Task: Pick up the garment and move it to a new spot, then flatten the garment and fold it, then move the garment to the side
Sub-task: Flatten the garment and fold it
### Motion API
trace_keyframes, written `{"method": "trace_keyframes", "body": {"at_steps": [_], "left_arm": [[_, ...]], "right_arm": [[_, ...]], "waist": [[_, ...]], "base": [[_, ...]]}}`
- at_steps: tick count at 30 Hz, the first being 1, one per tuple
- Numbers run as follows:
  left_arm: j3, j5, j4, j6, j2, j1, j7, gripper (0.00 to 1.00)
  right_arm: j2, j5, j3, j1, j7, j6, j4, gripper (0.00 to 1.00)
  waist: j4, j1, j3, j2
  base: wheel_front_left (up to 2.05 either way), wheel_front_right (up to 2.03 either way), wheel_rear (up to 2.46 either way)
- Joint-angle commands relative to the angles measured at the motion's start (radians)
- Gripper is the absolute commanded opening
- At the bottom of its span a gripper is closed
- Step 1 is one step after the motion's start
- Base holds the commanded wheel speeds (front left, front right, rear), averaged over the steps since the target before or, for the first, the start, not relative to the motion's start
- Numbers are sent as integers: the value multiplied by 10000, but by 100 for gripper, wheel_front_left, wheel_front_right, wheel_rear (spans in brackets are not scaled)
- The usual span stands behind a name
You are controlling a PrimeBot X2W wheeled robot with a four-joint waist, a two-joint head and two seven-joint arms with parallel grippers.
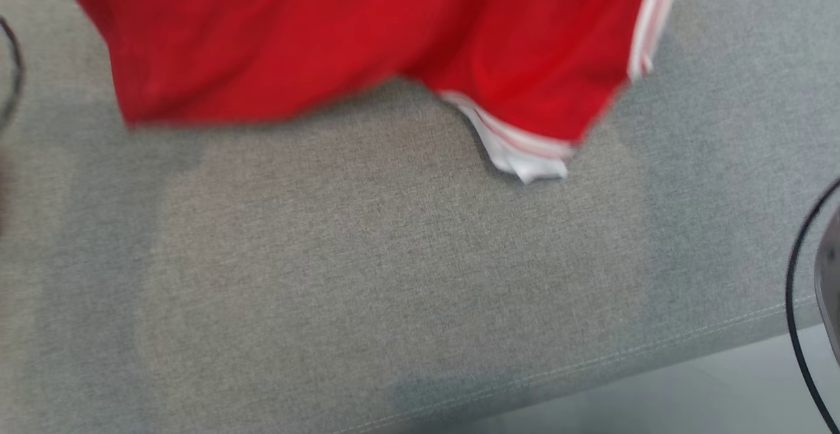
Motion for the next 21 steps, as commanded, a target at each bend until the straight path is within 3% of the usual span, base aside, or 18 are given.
{"method": "trace_keyframes", "body": {"at_steps": [1,6,11,16,21], "left_arm": [[7,347,451,-25,-11,-733,-333,0],[-186,1684,2666,-543,-308,-2836,-2579,0],[-155,2093,4344,-1054,-674,-3780,-4821,0],[-664,2231,5480,-1509,-841,-2925,-5704,0],[-1278,1946,6235,-1702,-924,-531,-6134,0]], "right_arm": [[161,-150,-170,-741,-211,-16,368,0],[937,-915,-709,-2813,-1612,-17,2426,0],[1230,-1087,-697,-3653,-2268,-16,3153,0],[1082,-735,471,-2381,-2325,-16,2940,0],[335,20,2362,1053,-2330,-16,1568,0]], "waist": [[-292,-2,907,108],[-563,-2,1427,108],[-731,-2,1857,108],[-701,-2,1836,108],[-581,-2,1211,108]], "base": [[0,0,0],[0,0,0],[0,0,0],[0,0,0],[0,0,0]]}}
